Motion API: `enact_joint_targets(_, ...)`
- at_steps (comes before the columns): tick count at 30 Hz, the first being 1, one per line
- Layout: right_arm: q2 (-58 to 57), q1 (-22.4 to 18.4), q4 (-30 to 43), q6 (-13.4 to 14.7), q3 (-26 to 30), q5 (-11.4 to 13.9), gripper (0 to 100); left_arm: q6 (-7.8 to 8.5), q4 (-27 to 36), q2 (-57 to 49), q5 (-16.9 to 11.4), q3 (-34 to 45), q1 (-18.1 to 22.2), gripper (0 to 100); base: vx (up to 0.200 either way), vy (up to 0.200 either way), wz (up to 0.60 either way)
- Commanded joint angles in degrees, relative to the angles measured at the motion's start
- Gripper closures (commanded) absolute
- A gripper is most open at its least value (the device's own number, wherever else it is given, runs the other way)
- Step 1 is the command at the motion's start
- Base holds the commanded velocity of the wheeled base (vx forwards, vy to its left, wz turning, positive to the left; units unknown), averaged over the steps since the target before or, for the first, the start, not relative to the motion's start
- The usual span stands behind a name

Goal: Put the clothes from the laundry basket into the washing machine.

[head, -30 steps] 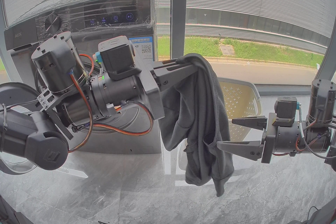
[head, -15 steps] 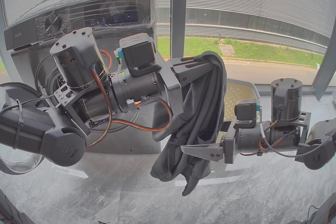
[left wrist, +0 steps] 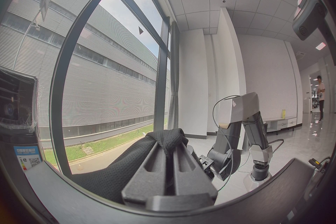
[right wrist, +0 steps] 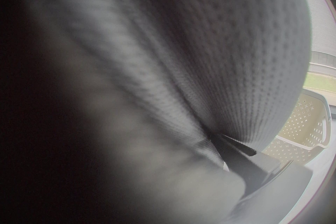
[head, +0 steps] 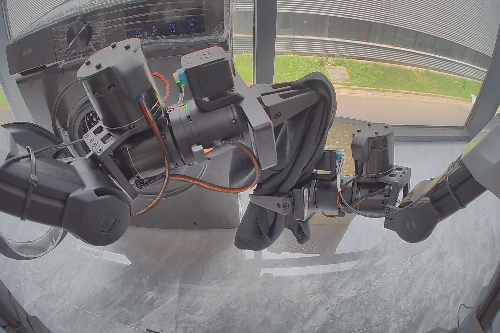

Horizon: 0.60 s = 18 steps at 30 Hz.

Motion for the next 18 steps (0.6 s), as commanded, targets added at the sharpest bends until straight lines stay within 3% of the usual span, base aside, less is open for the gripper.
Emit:
enact_joint_targets(1,2.55,-0.34,-1.1,-0.23,-0.47,0.1,0,0.01,-0.06,-0.1,0.0,-0.05,0.0,100,0.0,0.0,0.0)
enact_joint_targets(3,2.47,-0.34,-1.36,-0.32,-0.12,0.1,0,0.01,-0.06,-0.1,0.0,-0.05,0.0,100,0.0,0.0,0.0)
enact_joint_targets(4,2.47,-0.34,-1.63,-0.4,0.06,0.18,100,0.01,-0.06,-0.1,0.0,-0.05,0.0,100,0.0,0.0,0.0)
enact_joint_targets(12,2.03,0.27,-3.12,-0.58,1.2,0.18,100,0.01,-0.06,-0.1,0.0,-0.05,0.0,100,0.0,0.0,0.0)
enact_joint_targets(15,-0.96,1.41,-3.21,-1.37,4.72,0.36,100,-0.08,-0.06,-0.01,0.09,-0.05,0.44,100,0.0,0.0,0.0)
enact_joint_targets(18,-9.75,3.87,-3.21,-1.99,14.21,0.8,100,-0.87,-0.76,1.83,0.26,-0.13,2.9,100,0.0,0.0,0.0)
